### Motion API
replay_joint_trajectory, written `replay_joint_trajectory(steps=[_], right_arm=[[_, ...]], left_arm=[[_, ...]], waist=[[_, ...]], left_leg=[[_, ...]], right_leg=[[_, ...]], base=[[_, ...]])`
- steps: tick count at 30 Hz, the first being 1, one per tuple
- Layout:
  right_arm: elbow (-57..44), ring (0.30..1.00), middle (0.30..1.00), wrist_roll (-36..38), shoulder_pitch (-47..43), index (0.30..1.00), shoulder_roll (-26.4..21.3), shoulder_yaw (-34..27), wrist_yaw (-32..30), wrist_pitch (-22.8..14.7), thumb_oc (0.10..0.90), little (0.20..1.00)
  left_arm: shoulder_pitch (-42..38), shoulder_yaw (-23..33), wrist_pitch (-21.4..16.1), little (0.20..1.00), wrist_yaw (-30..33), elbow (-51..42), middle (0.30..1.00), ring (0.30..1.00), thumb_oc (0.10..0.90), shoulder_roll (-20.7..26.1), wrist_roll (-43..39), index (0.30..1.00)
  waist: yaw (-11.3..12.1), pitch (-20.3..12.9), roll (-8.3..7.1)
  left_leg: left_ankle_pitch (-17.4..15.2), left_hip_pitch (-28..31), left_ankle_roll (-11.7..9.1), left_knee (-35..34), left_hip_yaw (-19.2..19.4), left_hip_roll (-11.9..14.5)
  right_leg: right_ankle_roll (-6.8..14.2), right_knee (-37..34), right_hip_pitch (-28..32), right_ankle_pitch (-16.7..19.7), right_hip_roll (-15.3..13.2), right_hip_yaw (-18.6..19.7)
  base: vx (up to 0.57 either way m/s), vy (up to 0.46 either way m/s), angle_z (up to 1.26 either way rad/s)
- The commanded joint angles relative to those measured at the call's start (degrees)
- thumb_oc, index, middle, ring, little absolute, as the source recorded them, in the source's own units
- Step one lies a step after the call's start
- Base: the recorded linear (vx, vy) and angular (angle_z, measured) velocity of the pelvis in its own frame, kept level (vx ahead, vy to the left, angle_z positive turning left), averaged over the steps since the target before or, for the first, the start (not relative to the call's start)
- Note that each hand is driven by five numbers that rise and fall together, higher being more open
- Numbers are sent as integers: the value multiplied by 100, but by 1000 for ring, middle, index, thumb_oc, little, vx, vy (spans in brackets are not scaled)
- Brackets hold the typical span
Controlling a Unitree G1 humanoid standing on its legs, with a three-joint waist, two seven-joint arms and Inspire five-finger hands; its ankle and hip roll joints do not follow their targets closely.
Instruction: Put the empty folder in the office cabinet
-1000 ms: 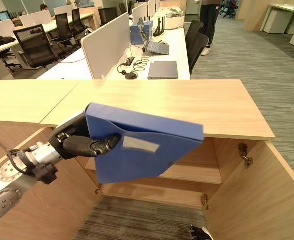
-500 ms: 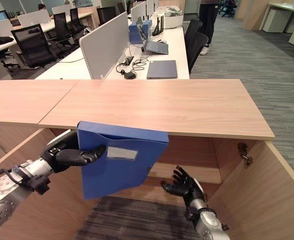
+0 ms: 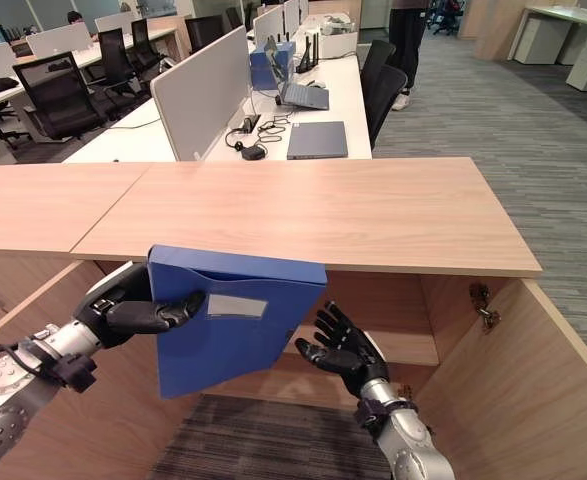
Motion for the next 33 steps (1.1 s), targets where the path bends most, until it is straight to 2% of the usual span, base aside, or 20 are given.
replay_joint_trajectory(steps=[1,7,11,20,25,27,31,32,33], right_arm=[[-853,900,900,313,-788,900,-36,40,396,-418,800,900],[-1169,900,900,391,-1036,900,-66,454,571,-330,800,900],[-1217,900,900,376,-1118,900,-65,500,588,-332,800,900],[-1406,900,900,433,-1585,900,-30,730,608,-355,800,900],[-1516,900,900,626,-1753,900,-96,843,668,-349,800,900],[-1565,900,900,986,-1809,900,-49,1003,796,-349,800,900],[-1715,900,900,1141,-1836,900,-40,1102,898,-335,800,900],[-1732,436,436,1233,-1843,436,-19,1150,935,-373,491,436],[-1730,300,300,1234,-1843,300,-20,1149,937,-375,400,300]], left_arm=[[-891,495,-688,300,-76,-237,300,300,400,-47,-154,300],[-1123,157,-630,300,-215,-408,300,300,400,-162,-241,300],[-1130,102,-602,300,-256,-467,300,300,400,-172,-275,300],[-1112,-393,-284,300,-620,-882,300,300,400,-44,-567,300],[-1354,-925,-49,300,-852,-956,300,300,400,-67,-1014,300],[-1507,-1257,75,300,-956,-1174,300,300,400,2,-1197,300],[-1687,-1496,101,300,-1044,-1231,300,300,400,-10,-1283,300],[-1715,-1542,76,300,-1009,-1217,300,300,400,-74,-1316,300],[-1720,-1546,74,300,-1008,-1215,300,300,400,-76,-1316,300]], waist=[[-100,-24,-147],[-110,-9,-171],[-101,-1,-172],[-63,21,-187],[-84,31,-181],[-108,29,-178],[-120,27,-176],[-117,29,-174],[-118,30,-174]], left_leg=[[36,225,-400,113,126,196],[43,220,-399,111,147,206],[45,218,-400,108,163,218],[92,194,-414,107,286,272],[91,158,-408,111,248,275],[82,151,-403,108,219,261],[70,150,-399,103,192,236],[64,153,-396,106,172,226],[64,153,-396,106,170,225]], right_leg=[[300,158,280,-723,-148,-171],[306,166,236,-697,-150,-134],[309,164,223,-692,-145,-124],[325,139,169,-651,-113,-116],[330,143,165,-661,-101,-119],[329,151,166,-668,-106,-109],[325,161,172,-681,-106,-113],[324,171,171,-683,-108,-123],[324,172,171,-684,-108,-125]], base=[[0,0,0],[0,0,0],[0,0,0],[-9,-10,-10],[-1,-5,-1],[1,1,7],[4,0,3],[9,-9,3],[7,-10,5]])
